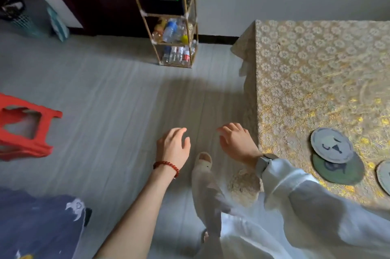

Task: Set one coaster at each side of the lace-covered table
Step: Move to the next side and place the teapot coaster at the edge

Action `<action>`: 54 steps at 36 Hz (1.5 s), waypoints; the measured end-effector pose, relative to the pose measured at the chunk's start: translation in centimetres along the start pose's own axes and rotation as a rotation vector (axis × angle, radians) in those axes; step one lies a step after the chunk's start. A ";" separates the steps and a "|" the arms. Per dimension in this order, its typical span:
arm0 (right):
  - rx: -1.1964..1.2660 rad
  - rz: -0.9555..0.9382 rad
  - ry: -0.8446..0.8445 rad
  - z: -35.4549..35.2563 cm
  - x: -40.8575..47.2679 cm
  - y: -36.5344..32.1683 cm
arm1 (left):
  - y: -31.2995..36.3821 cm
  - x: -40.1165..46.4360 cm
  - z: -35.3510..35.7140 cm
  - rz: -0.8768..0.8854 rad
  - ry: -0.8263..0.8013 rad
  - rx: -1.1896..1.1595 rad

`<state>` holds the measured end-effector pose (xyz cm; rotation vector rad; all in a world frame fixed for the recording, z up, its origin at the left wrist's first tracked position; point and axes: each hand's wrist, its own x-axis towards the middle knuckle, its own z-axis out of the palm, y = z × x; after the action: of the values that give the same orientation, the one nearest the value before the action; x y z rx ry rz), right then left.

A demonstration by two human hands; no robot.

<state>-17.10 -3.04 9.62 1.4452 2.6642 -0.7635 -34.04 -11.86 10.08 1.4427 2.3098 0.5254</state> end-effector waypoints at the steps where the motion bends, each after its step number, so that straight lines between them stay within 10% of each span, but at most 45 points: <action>1: 0.014 0.024 0.003 -0.1 1.0 0.3 | 0.1 1.5 0.1 0.017 -0.012 0.006; 20: 0.378 0.612 0.287 -6.4 13.1 10.8 | 14.4 27.7 4.0 0.511 -0.457 0.252; 32: 0.643 1.581 0.771 -4.3 5.0 18.3 | 26.3 29.5 16.3 1.064 -0.863 0.533; 40: 0.866 2.121 0.795 -2.6 2.9 22.6 | 29.5 31.7 23.3 1.347 -1.014 0.753; 54: 0.745 2.289 1.311 -3.5 6.1 22.7 | 29.8 34.8 26.5 1.543 -1.013 0.867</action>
<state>-1.88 13.49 2.01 3.6314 -1.0832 -0.2102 -12.42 34.89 -1.93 2.7220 0.2585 -0.8611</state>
